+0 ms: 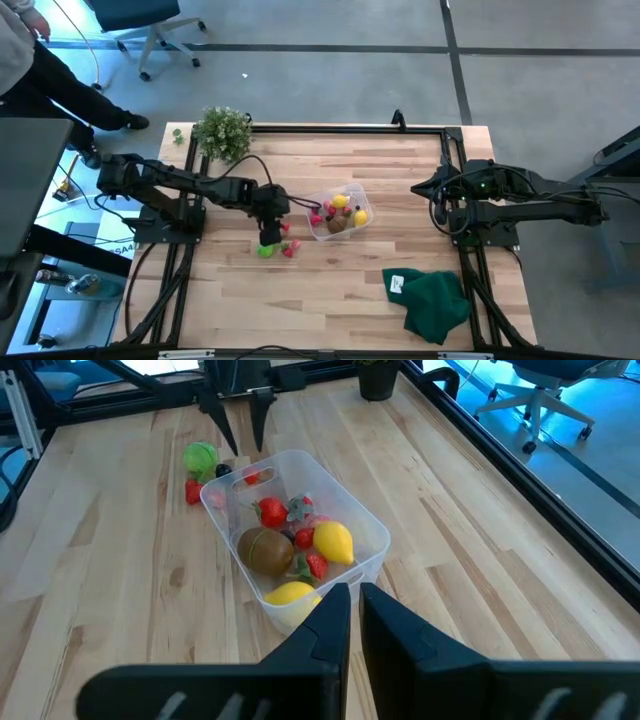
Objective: Pick and placing Produce into tupperware
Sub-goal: Put the red cherry into the transparent bin
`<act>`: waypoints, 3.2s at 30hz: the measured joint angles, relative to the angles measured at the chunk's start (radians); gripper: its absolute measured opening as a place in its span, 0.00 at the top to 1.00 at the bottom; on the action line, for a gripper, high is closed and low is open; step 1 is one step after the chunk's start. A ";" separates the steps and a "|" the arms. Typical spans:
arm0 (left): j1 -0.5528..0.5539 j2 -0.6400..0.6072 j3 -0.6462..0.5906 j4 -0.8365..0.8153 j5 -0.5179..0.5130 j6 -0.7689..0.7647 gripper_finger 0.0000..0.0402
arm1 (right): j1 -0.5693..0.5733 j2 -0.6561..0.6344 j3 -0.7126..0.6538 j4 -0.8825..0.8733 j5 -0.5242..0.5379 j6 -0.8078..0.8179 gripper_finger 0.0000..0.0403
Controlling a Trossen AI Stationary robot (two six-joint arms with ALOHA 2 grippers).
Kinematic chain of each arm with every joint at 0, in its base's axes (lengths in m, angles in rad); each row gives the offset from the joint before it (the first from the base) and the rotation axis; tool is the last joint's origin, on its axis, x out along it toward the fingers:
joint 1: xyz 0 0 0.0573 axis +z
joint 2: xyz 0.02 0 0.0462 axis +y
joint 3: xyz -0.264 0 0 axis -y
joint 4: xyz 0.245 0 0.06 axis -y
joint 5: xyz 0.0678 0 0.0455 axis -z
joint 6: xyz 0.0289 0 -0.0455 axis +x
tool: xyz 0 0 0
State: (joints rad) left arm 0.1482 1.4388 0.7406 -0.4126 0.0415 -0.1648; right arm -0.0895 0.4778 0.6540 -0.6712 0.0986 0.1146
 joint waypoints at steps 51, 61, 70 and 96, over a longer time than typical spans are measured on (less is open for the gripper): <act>0.002 0.104 0.000 0.084 -0.001 -0.023 0.40 | 0.000 0.000 0.000 0.000 0.000 0.000 0.95; 0.002 0.140 0.000 0.071 -0.009 -0.015 0.40 | 0.000 0.000 0.000 0.000 0.000 0.000 0.95; 0.002 0.137 0.000 0.072 -0.057 -0.015 0.41 | 0.000 0.000 0.000 0.000 0.000 0.000 0.95; 0.002 0.143 0.000 0.078 -0.046 -0.024 0.44 | 0.000 0.000 0.000 0.000 0.000 0.000 0.95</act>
State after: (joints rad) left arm 0.1501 1.5822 0.7408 -0.3349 -0.0044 -0.1884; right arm -0.0893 0.4778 0.6540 -0.6716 0.0984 0.1146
